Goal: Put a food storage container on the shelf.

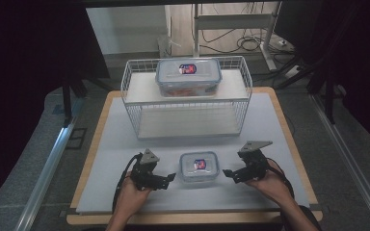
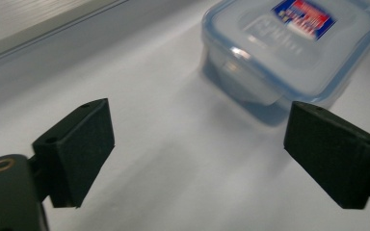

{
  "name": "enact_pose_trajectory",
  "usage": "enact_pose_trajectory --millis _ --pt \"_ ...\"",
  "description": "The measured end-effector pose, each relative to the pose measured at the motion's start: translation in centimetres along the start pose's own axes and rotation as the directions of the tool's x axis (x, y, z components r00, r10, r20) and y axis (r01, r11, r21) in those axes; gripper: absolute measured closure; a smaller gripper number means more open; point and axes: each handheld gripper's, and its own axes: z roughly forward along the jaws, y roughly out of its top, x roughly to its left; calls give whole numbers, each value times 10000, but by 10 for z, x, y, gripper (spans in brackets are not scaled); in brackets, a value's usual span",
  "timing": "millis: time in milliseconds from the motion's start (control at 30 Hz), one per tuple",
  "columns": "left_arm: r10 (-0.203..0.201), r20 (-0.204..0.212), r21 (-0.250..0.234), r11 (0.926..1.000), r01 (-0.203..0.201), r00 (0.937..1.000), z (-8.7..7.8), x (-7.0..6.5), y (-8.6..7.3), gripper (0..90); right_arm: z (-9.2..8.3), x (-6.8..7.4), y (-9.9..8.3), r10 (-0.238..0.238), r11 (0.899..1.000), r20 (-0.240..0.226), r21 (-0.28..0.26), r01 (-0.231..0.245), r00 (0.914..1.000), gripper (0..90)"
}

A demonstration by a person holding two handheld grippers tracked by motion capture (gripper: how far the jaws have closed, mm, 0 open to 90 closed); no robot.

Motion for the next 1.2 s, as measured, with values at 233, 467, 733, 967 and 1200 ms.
enact_pose_trajectory --millis 233,467,733,967,1200 --pt "256 867 9 9997 -258 9959 4 -6 12 68 0 3 12 504 9987 -796 -26 -507 9956 158" --pt "-317 1678 550 9982 227 9853 23 -7 20 196 13 9 21 765 9966 -1271 397 -720 9889 235" --pt "-1720 2908 786 9847 1556 9412 42 6 17 237 34 3 23 1857 9810 -2458 1013 -1653 9514 224" --pt "-2457 3338 1084 9690 2219 9101 47 5 17 265 40 2 23 2402 9692 -3000 1278 -2106 9232 270" --pt "-2636 3424 1143 9644 2385 9018 40 5 15 377 33 2 20 2518 9667 -3032 1239 -2240 9190 366"
